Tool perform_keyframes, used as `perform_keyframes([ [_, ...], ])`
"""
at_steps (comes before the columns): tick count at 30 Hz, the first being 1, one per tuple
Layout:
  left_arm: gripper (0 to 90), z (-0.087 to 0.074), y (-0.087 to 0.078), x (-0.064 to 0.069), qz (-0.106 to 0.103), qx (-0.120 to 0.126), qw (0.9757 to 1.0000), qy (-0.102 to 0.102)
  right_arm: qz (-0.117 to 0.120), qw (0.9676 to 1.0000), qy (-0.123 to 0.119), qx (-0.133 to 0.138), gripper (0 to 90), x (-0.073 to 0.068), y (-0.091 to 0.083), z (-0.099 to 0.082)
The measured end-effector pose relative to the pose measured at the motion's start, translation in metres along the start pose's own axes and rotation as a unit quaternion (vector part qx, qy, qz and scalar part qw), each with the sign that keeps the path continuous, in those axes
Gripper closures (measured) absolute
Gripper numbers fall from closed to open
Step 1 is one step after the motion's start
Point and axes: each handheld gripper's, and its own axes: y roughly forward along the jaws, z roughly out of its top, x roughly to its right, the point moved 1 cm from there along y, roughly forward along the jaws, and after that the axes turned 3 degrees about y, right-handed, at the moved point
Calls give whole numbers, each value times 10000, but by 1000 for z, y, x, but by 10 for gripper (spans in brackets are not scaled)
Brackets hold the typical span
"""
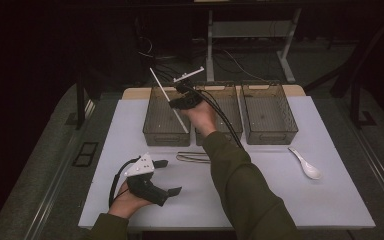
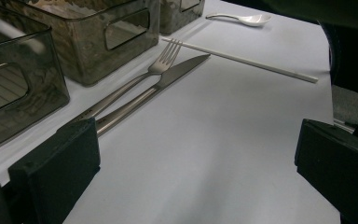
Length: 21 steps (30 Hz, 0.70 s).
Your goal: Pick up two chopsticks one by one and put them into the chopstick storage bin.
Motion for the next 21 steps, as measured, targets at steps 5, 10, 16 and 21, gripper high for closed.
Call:
perform_keyframes([
  [5, 0, 0, 1, 1, -12, -12, 10000, 8, -146, 9996, 44, -237, 840, -1, 14, -6],
  [10, 0, 0, 1, 0, -23, 0, 10000, -13, -225, 9986, -17, -480, 838, 2, 27, -13],
  [16, 0, 0, 1, 1, -41, -15, 10000, 16, -280, 9978, 35, -608, 752, 5, 34, -19],
  [21, 0, 0, 1, 1, -17, -4, 10000, 3, -186, 9991, 99, -376, 625, 5, 21, -19],
])
